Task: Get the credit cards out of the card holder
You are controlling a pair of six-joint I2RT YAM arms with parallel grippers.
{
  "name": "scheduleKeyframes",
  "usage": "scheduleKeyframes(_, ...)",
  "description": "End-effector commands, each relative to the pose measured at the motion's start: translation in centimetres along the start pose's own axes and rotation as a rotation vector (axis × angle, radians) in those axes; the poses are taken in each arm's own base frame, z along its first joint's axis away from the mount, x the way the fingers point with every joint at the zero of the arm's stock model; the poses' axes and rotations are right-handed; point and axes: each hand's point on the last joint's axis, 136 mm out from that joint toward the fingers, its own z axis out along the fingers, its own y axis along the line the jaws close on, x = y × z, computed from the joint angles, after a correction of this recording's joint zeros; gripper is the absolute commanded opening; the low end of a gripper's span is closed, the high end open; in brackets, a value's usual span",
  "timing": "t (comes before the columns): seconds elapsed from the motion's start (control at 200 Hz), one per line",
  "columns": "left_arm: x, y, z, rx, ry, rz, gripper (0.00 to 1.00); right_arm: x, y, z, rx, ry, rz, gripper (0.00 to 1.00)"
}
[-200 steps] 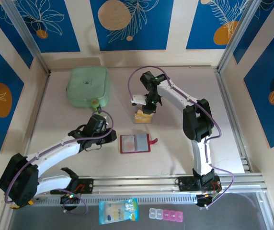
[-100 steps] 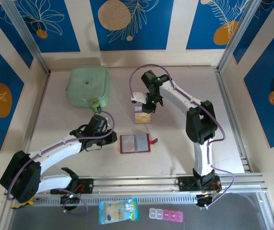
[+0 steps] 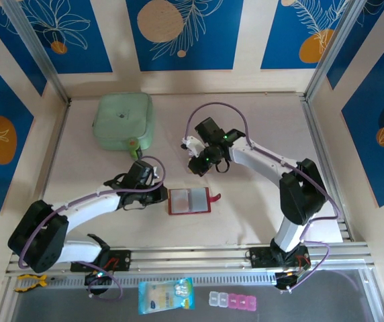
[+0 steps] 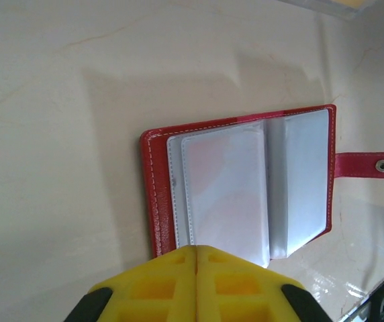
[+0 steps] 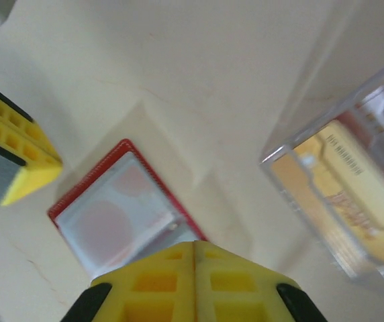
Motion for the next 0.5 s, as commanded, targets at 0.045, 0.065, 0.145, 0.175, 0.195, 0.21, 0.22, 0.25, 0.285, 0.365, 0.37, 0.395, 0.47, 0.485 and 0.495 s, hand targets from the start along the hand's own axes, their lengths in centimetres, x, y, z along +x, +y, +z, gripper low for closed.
scheduleKeyframes(0.045, 0.2, -0.4, 0.6, 0.027, 0.035, -0.016, 0.07, -1.3, 1.7, -0.9, -0.050, -0.125, 0.273, 0.02)
scheduleKeyframes(0.065, 0.2, -0.3, 0.7, 0.025, 0.041, -0.016, 0.07, -1.2, 1.8, -1.0, -0.052, -0.130, 0.297, 0.02)
scheduleKeyframes(0.145, 0.5, 0.0, 1.1, 0.009, 0.063, -0.024, 0.06, -1.0, 2.5, -1.1, -0.079, -0.163, 0.359, 0.01)
scheduleKeyframes(0.175, 0.6, 0.1, 1.2, 0.005, 0.068, -0.027, 0.05, -0.9, 2.7, -1.2, -0.085, -0.178, 0.381, 0.01)
scheduleKeyframes(0.195, 0.7, 0.1, 1.3, 0.003, 0.074, -0.027, 0.05, -0.7, 2.7, -1.2, -0.085, -0.183, 0.400, 0.01)
scheduleKeyframes(0.21, 0.7, 0.2, 1.4, 0.001, 0.075, -0.029, 0.05, -0.5, 2.7, -1.2, -0.085, -0.183, 0.414, 0.01)
scheduleKeyframes(0.22, 0.7, 0.2, 1.5, 0.000, 0.077, -0.029, 0.05, -0.5, 2.7, -1.2, -0.086, -0.186, 0.424, 0.01)
scheduleKeyframes(0.25, 0.8, 0.2, 1.5, 0.001, 0.080, -0.029, 0.05, -0.2, 2.7, -1.2, -0.085, -0.184, 0.454, 0.00)
scheduleKeyframes(0.285, 0.9, 0.2, 1.7, 0.003, 0.086, -0.031, 0.05, 0.2, 2.6, -1.2, -0.082, -0.175, 0.488, 0.00)
scheduleKeyframes(0.365, 1.0, 0.2, 2.0, 0.011, 0.095, -0.032, 0.04, 1.3, 2.4, -0.9, -0.069, -0.127, 0.565, 0.00)
scheduleKeyframes(0.37, 0.9, 0.2, 2.0, 0.011, 0.094, -0.032, 0.04, 1.3, 2.4, -0.9, -0.069, -0.124, 0.569, 0.00)
scheduleKeyframes(0.395, 1.0, 0.2, 2.1, 0.013, 0.097, -0.034, 0.04, 1.5, 2.5, -0.8, -0.073, -0.112, 0.582, 0.00)
scheduleKeyframes(0.47, 1.1, 0.2, 2.3, 0.016, 0.107, -0.037, 0.04, 2.3, 2.8, -0.3, -0.096, -0.068, 0.630, 0.00)
scheduleKeyframes(0.485, 1.2, 0.2, 2.4, 0.016, 0.109, -0.038, 0.04, 2.4, 2.9, -0.1, -0.107, -0.059, 0.635, 0.00)
scheduleKeyframes(0.495, 1.2, 0.3, 2.4, 0.016, 0.110, -0.039, 0.03, 2.5, 3.0, -0.1, -0.114, -0.053, 0.638, 0.00)
